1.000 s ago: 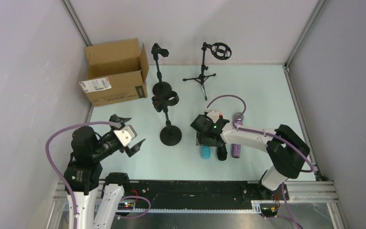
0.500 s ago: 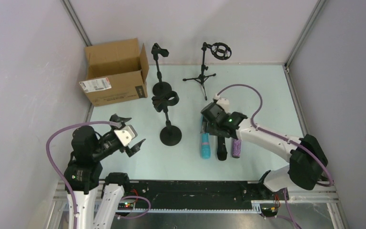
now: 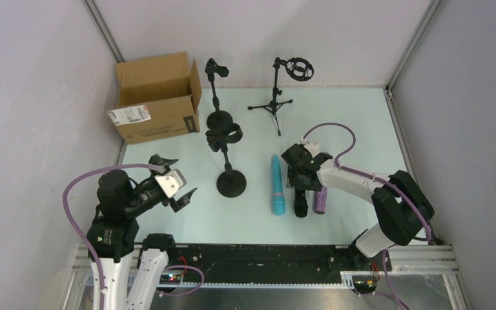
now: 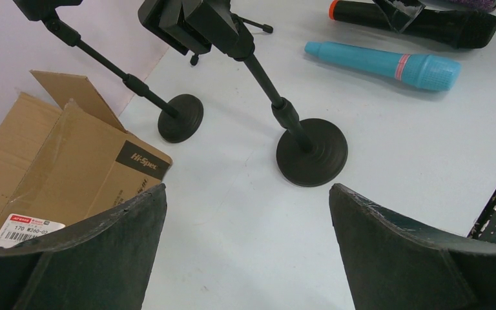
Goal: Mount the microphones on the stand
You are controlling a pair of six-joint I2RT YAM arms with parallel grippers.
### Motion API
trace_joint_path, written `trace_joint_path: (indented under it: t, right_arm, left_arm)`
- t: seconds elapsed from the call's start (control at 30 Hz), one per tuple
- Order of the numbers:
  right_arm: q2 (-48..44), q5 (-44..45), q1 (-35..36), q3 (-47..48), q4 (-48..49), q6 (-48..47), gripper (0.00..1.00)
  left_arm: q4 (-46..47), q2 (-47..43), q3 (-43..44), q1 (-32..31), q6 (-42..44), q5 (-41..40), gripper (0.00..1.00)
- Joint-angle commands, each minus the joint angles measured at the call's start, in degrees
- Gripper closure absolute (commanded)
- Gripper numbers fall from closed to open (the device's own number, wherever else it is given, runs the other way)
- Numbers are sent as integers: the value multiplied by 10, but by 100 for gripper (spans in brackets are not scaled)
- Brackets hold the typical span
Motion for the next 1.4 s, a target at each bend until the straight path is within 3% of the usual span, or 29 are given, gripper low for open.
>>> trace_joint_path:
  t: [0.0,0.37,0.5,0.6,0.73,0.83,0.97,1.13,1.3,1.37]
  right_arm:
    - [5,-14,-4,3,26,-11,29]
    - [50,-89,-16,2,20,-16,56]
    - [26,-82,-14,4,13,-21,72]
    - [-33,-70,-14,12,-6,-28,86]
    - [-133,-79,-10,55,-61,-42,93]
    - [-213,-129,-5,107,-105,-62,96]
    - [-275,-247,1,177,-174,-93,99]
    - [-316,-410,24,265,-208,-92,99]
    - [-277,-419,123,388,-209,-40,100]
    - [-240,-418,169,465,-211,-35,99]
  left_arm:
    - [4,8,22,-2,12,9,0]
    - [4,29,47,-2,40,13,0]
    - [4,31,69,-2,50,30,0]
    - [4,31,93,-2,56,44,0]
    - [4,45,146,-2,19,78,0]
    - [4,36,163,-2,43,109,0]
    - [4,14,181,-2,126,128,0]
    - [5,2,192,-2,315,183,0]
    - [4,-14,138,-2,648,233,0]
    - [5,-1,136,-3,741,259,0]
